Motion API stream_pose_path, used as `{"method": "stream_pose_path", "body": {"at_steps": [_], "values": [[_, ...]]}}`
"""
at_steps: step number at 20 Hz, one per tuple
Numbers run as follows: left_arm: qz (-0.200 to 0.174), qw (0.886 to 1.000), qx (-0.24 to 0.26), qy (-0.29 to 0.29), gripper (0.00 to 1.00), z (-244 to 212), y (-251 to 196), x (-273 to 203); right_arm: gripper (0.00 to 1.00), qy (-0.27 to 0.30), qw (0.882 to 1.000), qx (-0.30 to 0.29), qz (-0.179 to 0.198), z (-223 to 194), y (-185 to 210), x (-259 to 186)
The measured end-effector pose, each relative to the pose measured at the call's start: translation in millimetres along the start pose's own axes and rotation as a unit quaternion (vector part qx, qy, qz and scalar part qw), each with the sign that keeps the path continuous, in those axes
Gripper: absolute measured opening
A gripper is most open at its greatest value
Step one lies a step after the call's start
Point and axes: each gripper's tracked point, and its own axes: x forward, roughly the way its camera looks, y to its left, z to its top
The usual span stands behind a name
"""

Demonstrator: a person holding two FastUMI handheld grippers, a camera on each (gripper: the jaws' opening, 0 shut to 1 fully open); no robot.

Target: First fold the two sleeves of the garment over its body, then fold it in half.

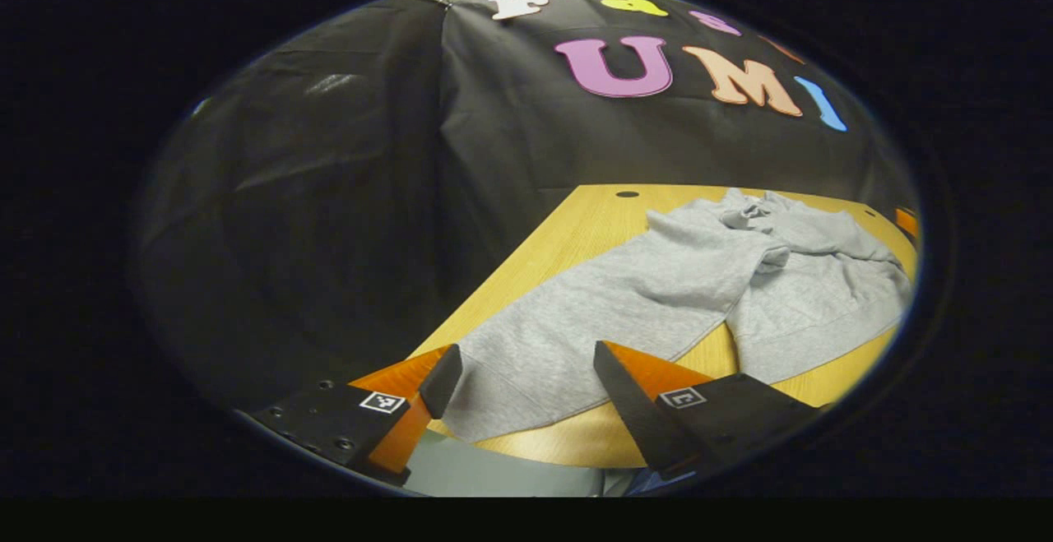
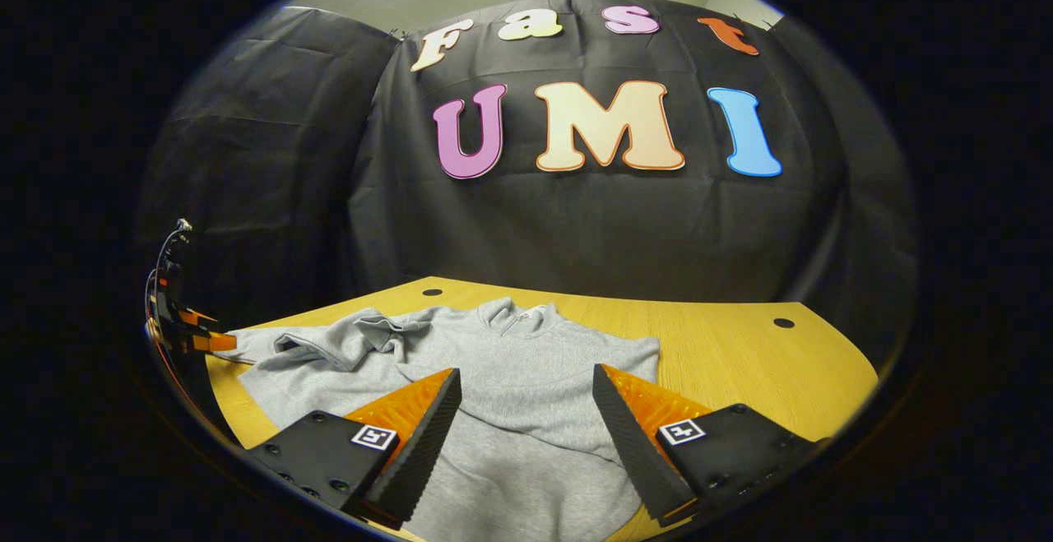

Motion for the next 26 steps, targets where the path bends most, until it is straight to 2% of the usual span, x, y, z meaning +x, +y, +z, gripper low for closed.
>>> {"method": "stream_pose_path", "body": {"at_steps": [3,5,6,7,13,17,18,19,20,22,25,26], "values": [[-0.005,1.0,-0.007,0.023,0.95,-13,2,1,0.99,-0.001,1.0,0.002,-0.002,-1,0,-2],[-0.005,1.0,-0.008,0.017,0.96,-10,4,0,0.99,-0.001,1.0,0.002,-0.004,-1,-1,-4],[-0.006,1.0,-0.007,0.022,1.0,-9,3,0,0.99,-0.002,1.0,0.002,-0.005,-1,-1,-3],[-0.007,1.0,-0.007,0.019,0.95,-9,4,-1,0.99,-0.001,1.0,0.005,-0.007,-3,-2,-4],[-0.028,0.999,-0.02,0.014,0.95,-11,1,-1,0.99,0.003,1.0,0.022,-0.012,-13,-7,-5],[-0.044,0.999,-0.027,0.008,0.8,-10,-9,-2,0.99,0.007,1.0,0.026,-0.011,-15,-8,-7],[-0.048,0.998,-0.026,0.009,0.7,-9,-13,-1,0.99,0.007,1.0,0.025,-0.01,-14,-7,-7],[-0.049,0.998,-0.023,0.009,0.64,-8,-16,-1,0.99,0.007,1.0,0.026,-0.01,-14,-8,-8],[-0.051,0.998,-0.019,0.009,0.51,-7,-19,-1,0.99,0.007,1.0,0.026,-0.011,-15,-9,-7],[-0.047,0.999,-0.012,0.009,0.36,-7,-20,-1,0.99,0.007,1.0,0.027,-0.012,-13,-10,-8],[-0.056,0.998,-0.01,0.006,0.34,-5,-22,-5,0.99,0.005,0.999,0.031,-0.012,-13,-11,-9],[-0.06,0.998,-0.012,0.003,0.25,-4,-24,-5,0.99,0.005,0.999,0.03,-0.014,-13,-13,-9]]}}
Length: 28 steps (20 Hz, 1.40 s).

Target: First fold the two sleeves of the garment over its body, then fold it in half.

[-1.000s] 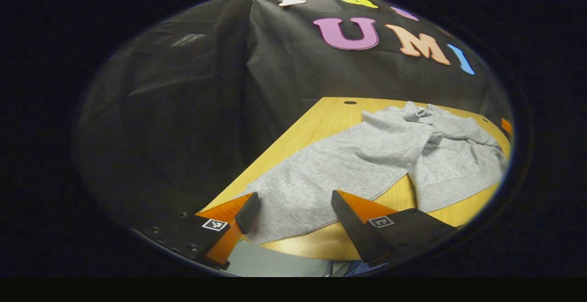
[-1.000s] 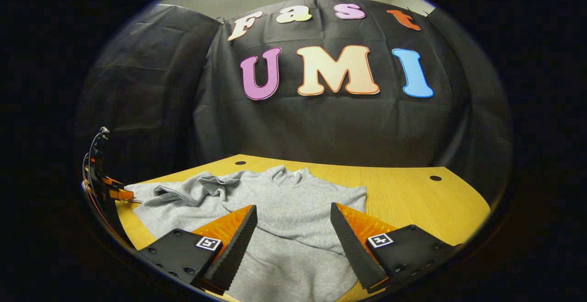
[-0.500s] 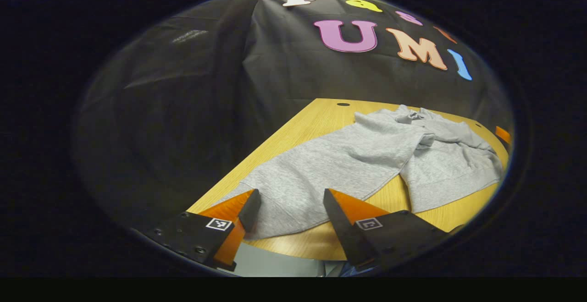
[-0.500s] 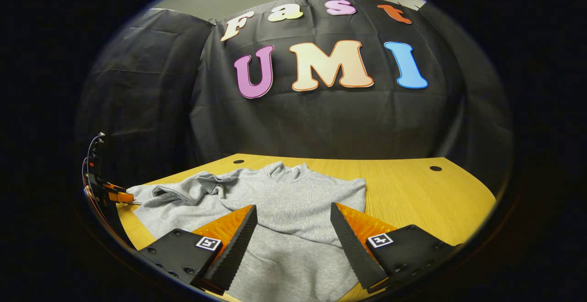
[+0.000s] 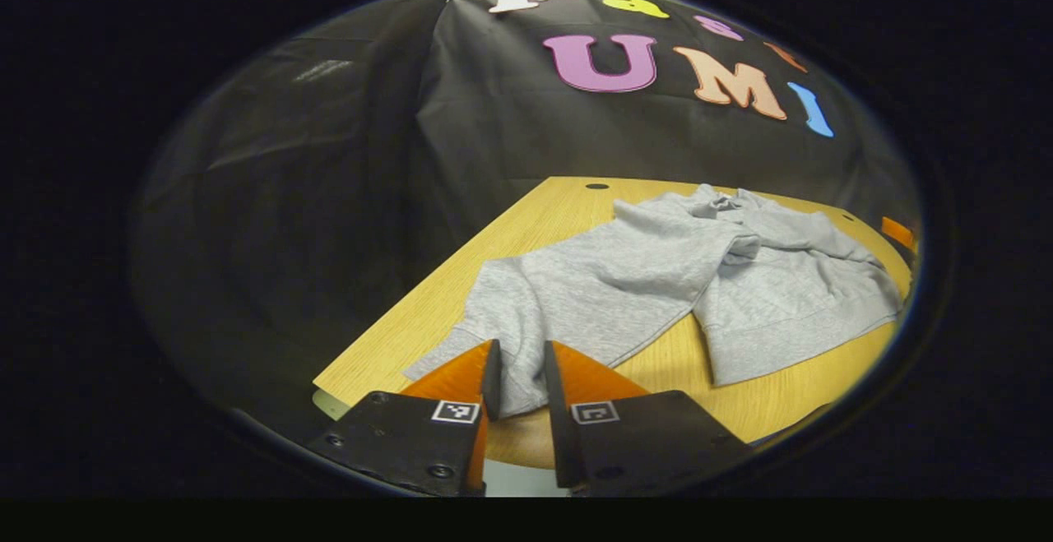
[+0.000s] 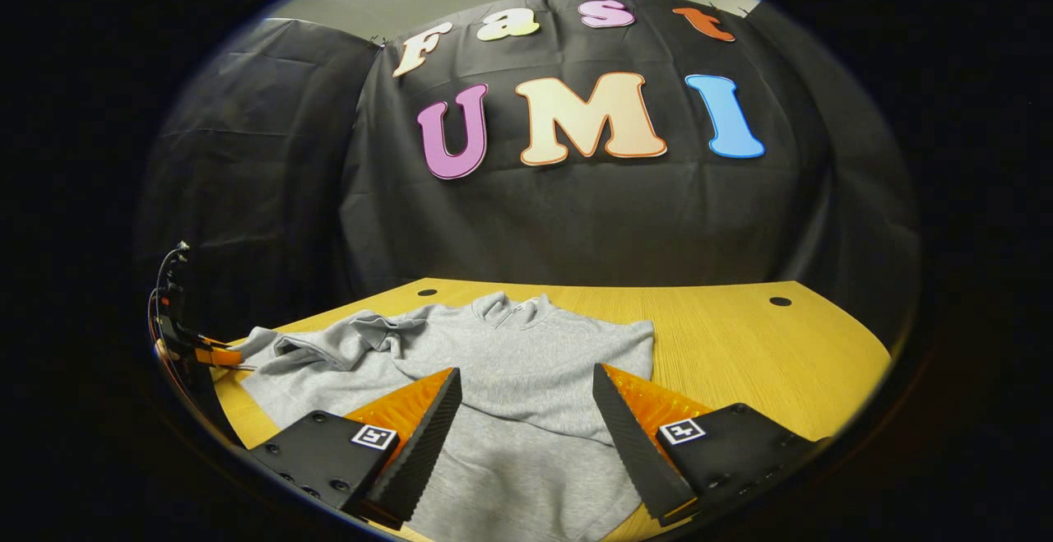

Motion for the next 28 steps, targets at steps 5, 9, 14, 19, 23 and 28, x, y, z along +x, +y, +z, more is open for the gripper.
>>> {"method": "stream_pose_path", "body": {"at_steps": [5,9,14,19,23,28], "values": [[0.0,1.0,-0.008,-0.002,0.06,3,-2,-1,0.99,0.008,1.0,0.004,0.003,-5,2,0],[0.002,0.999,-0.039,-0.018,0.01,22,-5,-3,0.99,0.009,1.0,0.006,0.005,-6,3,0],[-0.065,0.991,-0.058,-0.096,0.0,106,-58,-13,0.99,0.012,1.0,0.016,0.011,-5,5,-2],[-0.177,0.973,-0.032,-0.143,0.0,172,-166,-1,0.98,0.013,0.999,0.027,0.009,-1,2,-6],[-0.274,0.95,-0.011,-0.151,0.01,210,-272,3,0.98,0.015,0.999,0.03,-0.002,2,-11,-9],[-0.346,0.925,0.033,-0.151,0.0,231,-391,0,0.98,0.014,0.999,0.042,-0.019,6,-33,-18]]}}
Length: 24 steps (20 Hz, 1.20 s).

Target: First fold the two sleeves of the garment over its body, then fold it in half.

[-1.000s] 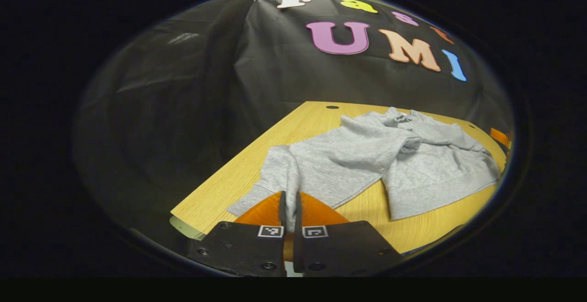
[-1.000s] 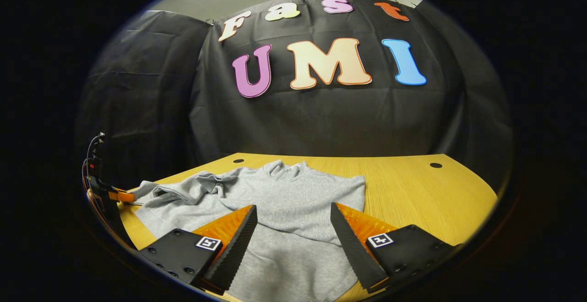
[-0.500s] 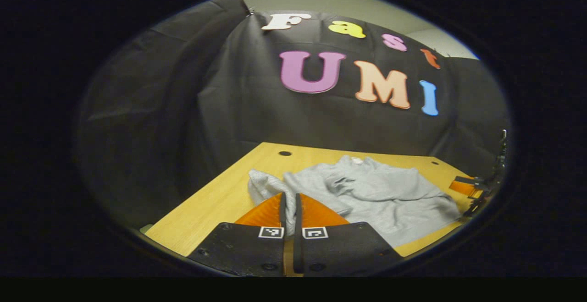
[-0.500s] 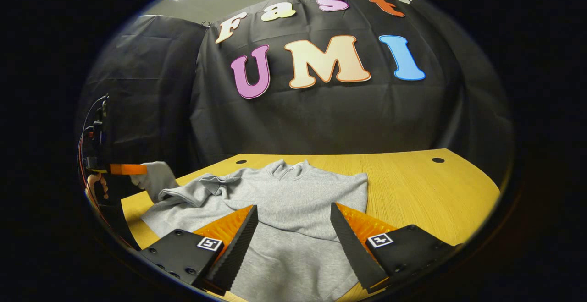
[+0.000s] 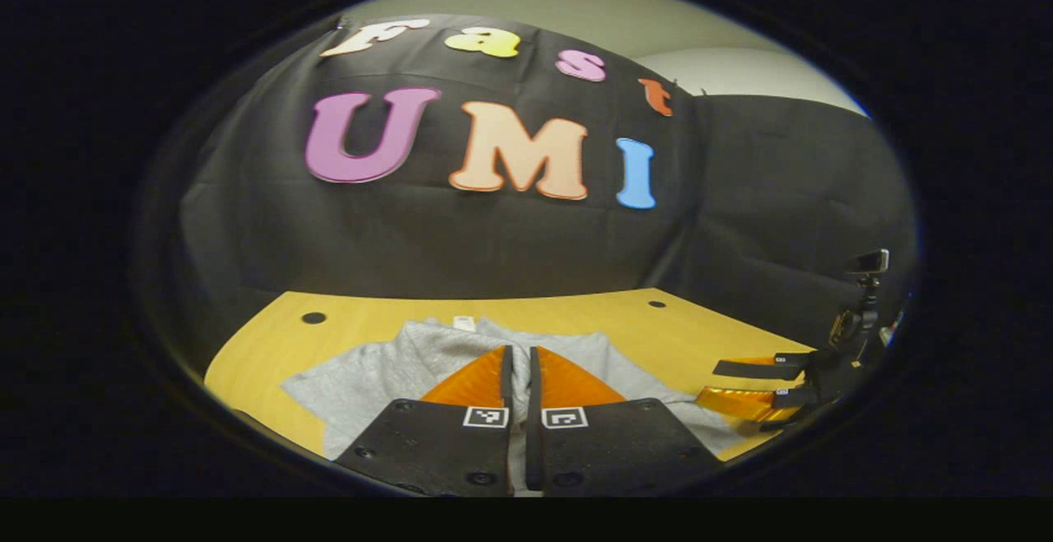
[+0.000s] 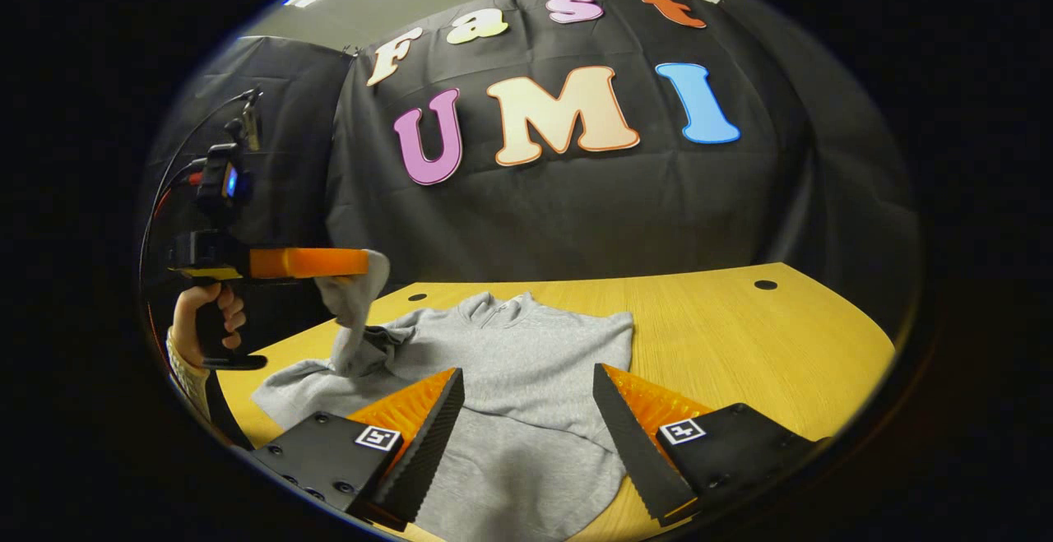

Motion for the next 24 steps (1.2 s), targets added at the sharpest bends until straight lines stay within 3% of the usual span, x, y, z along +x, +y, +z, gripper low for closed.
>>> {"method": "stream_pose_path", "body": {"at_steps": [5,10,15,17,18,19,20,22,23,24], "values": [[-0.063,0.997,0.019,0.038,0.02,-21,-76,63,0.97,0.01,1.0,0.014,-0.016,-2,-22,-3],[-0.065,0.991,0.04,0.107,0.02,-66,-106,129,0.98,-0.002,0.999,0.019,-0.029,8,-39,-9],[-0.062,0.986,0.042,0.151,0.0,-104,-118,149,0.98,-0.003,0.999,0.029,-0.042,6,-55,-13],[-0.077,0.985,0.033,0.154,0.05,-108,-127,155,0.98,-0.001,0.998,0.031,-0.046,6,-60,-13],[-0.085,0.984,0.032,0.155,0.13,-107,-132,157,0.98,-0.001,0.998,0.033,-0.046,6,-61,-13],[-0.096,0.983,0.03,0.152,0.1,-108,-137,155,0.98,0.0,0.998,0.033,-0.047,5,-61,-13],[-0.092,0.984,0.037,0.147,0.4,-103,-137,154,0.98,0.001,0.998,0.032,-0.053,4,-65,-14],[-0.073,0.989,0.047,0.124,0.74,-90,-126,156,0.97,-0.005,0.998,0.032,-0.057,9,-70,-18],[-0.071,0.991,0.044,0.109,0.77,-82,-126,155,0.96,-0.005,0.998,0.037,-0.052,8,-67,-22],[-0.066,0.992,0.045,0.098,0.89,-72,-120,151,0.97,-0.005,0.998,0.041,-0.049,8,-64,-25]]}}
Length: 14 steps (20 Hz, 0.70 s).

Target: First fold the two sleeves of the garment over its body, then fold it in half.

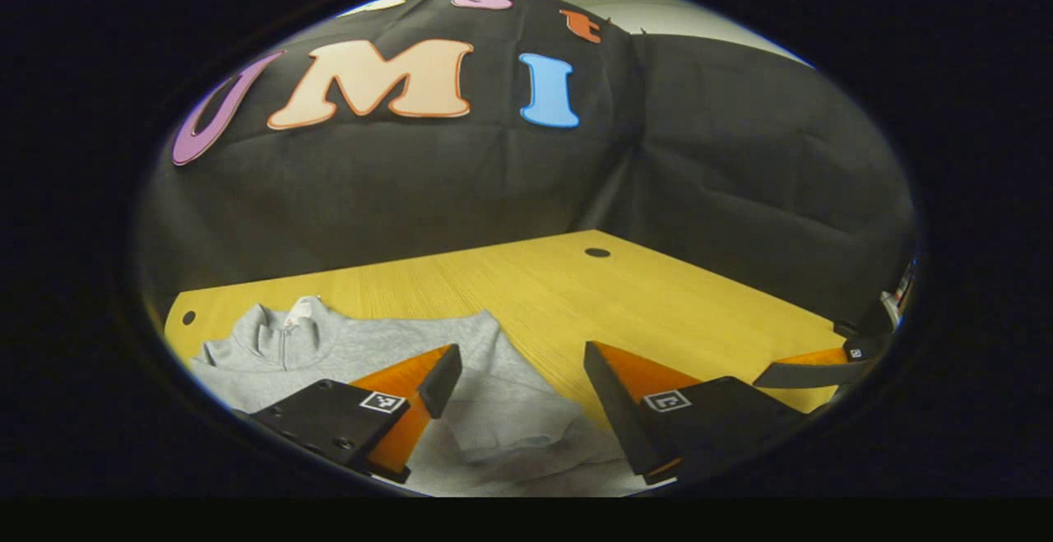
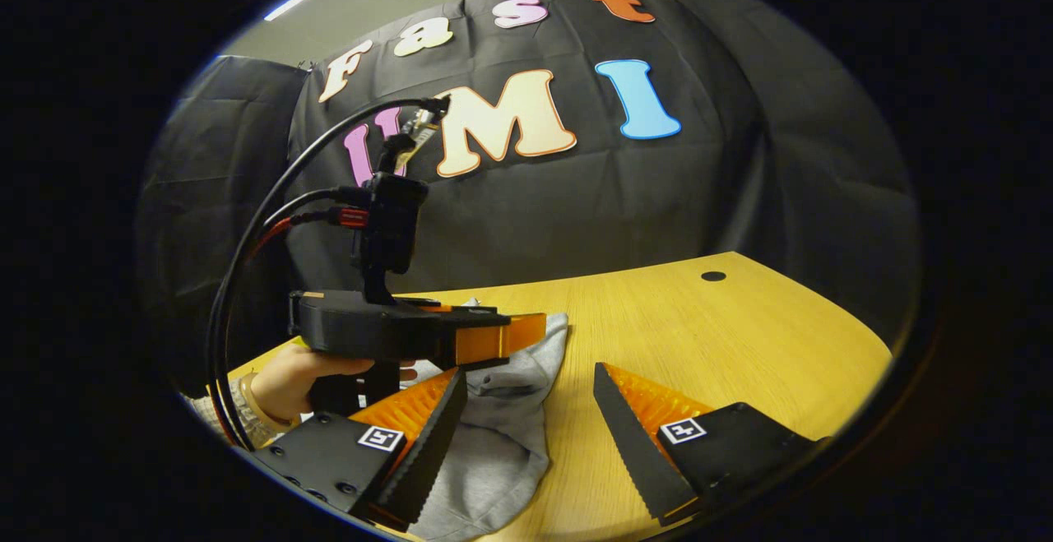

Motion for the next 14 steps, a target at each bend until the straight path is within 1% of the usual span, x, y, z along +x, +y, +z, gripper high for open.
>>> {"method": "stream_pose_path", "body": {"at_steps": [2,3,8,11,14], "values": [[0.019,1.0,0.016,-0.009,0.93,9,17,-14,0.97,-0.001,1.0,-0.006,0.003,2,5,0],[0.028,0.999,0.023,-0.01,0.93,10,28,-22,0.97,-0.001,1.0,-0.011,0.004,2,7,-1],[0.069,0.997,0.017,-0.031,0.93,11,79,-77,0.97,-0.001,1.0,-0.01,0.025,6,30,-7],[0.09,0.995,0.015,-0.036,0.93,1,105,-123,0.97,0.001,0.999,-0.023,0.032,0,42,-14],[0.102,0.994,0.011,-0.028,0.93,-20,123,-173,0.97,0.022,0.998,-0.034,0.042,-18,56,-22]]}}
